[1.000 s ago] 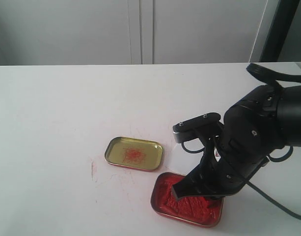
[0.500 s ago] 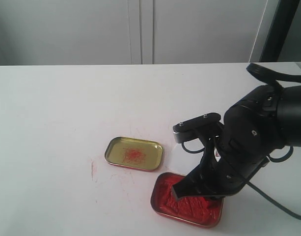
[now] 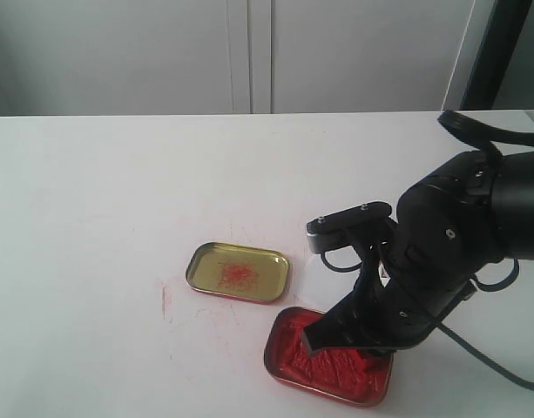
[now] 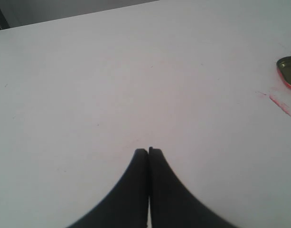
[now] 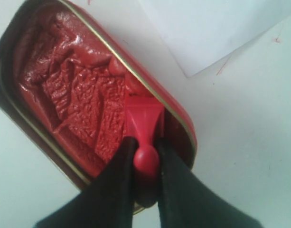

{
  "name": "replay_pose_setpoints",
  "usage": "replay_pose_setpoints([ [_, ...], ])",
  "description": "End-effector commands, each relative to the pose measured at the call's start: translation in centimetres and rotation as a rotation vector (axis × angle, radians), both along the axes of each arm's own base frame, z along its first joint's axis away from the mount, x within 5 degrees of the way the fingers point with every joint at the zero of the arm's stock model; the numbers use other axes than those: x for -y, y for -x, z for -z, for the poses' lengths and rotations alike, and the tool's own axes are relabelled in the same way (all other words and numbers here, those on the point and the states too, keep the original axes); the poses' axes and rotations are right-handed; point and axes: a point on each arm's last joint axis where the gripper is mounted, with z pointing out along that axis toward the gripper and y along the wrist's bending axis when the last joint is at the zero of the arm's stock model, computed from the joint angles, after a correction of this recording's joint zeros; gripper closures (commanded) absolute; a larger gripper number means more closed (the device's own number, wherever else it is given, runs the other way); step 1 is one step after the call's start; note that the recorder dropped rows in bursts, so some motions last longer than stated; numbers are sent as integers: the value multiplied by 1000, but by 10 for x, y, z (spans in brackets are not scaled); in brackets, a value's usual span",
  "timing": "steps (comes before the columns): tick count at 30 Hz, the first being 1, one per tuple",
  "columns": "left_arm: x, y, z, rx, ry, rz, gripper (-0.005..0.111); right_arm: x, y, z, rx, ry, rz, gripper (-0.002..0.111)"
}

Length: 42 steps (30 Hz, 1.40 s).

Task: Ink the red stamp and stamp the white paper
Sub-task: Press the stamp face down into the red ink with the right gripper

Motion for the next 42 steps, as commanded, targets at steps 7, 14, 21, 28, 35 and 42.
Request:
replay_pose_setpoints([
  [7,0,0,1,4,1,-2,107,1,-4,-2,27,-20,12,108],
  [14,0,0,1,4,1,-2,107,1,-4,-2,27,-20,12,108],
  [21,0,0,1,4,1,-2,107,-1,-6,-2,49,-44,15,108],
  [28,0,0,1,4,1,-2,107,-1,-5,-6,42,-40,17,108],
  [35,0,0,1,4,1,-2,107,0,-4,-7,29,-38,23,108],
  [42,0,0,1,4,1,-2,107,-2,-6,-8,52,-61,36,108],
])
